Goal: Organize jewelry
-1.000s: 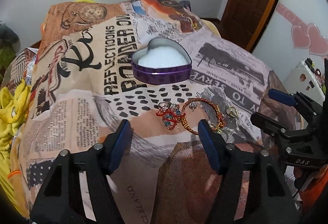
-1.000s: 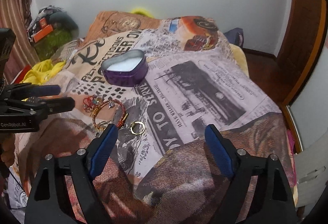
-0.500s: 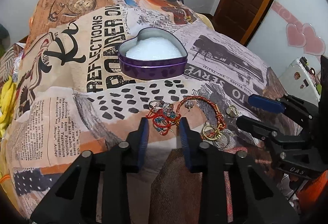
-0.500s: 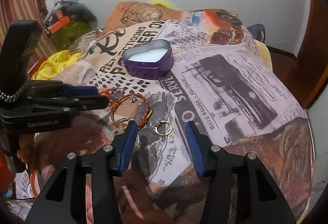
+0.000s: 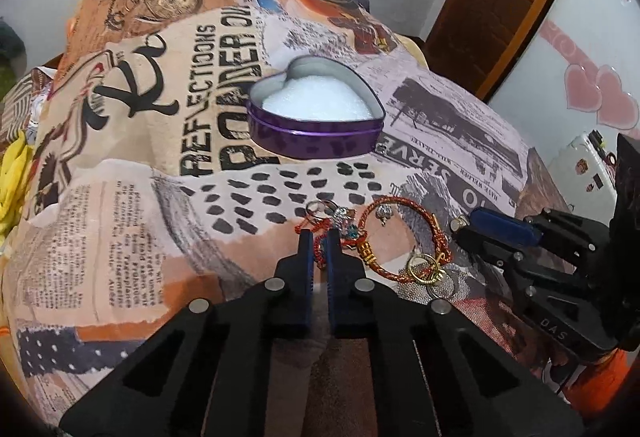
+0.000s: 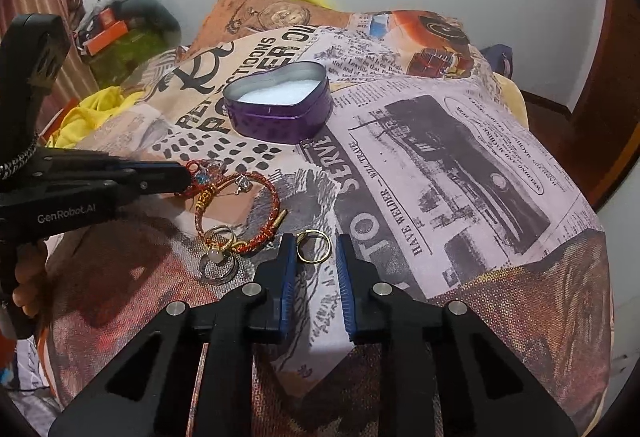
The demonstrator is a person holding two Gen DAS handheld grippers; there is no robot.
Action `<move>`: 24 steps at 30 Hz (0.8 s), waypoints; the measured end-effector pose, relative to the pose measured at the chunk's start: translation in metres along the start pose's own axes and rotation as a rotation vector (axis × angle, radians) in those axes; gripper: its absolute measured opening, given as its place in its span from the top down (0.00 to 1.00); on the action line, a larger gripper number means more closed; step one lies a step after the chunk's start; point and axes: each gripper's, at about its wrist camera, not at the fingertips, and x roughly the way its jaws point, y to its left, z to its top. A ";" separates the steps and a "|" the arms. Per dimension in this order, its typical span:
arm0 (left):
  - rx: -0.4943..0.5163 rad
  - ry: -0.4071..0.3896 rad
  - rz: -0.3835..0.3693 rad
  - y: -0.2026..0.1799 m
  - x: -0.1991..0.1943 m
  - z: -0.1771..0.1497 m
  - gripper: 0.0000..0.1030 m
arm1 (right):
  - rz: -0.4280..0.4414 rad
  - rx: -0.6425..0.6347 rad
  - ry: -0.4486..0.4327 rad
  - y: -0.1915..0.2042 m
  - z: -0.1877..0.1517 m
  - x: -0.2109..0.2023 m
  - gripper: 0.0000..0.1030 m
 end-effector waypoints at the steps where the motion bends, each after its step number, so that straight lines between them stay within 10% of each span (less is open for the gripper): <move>1: -0.001 -0.007 0.002 0.000 -0.002 0.000 1.00 | -0.001 -0.004 0.000 0.001 0.000 0.000 0.82; 24: -0.001 -0.187 0.024 -0.006 -0.078 0.011 1.00 | 0.005 0.051 -0.022 0.001 0.009 -0.015 0.84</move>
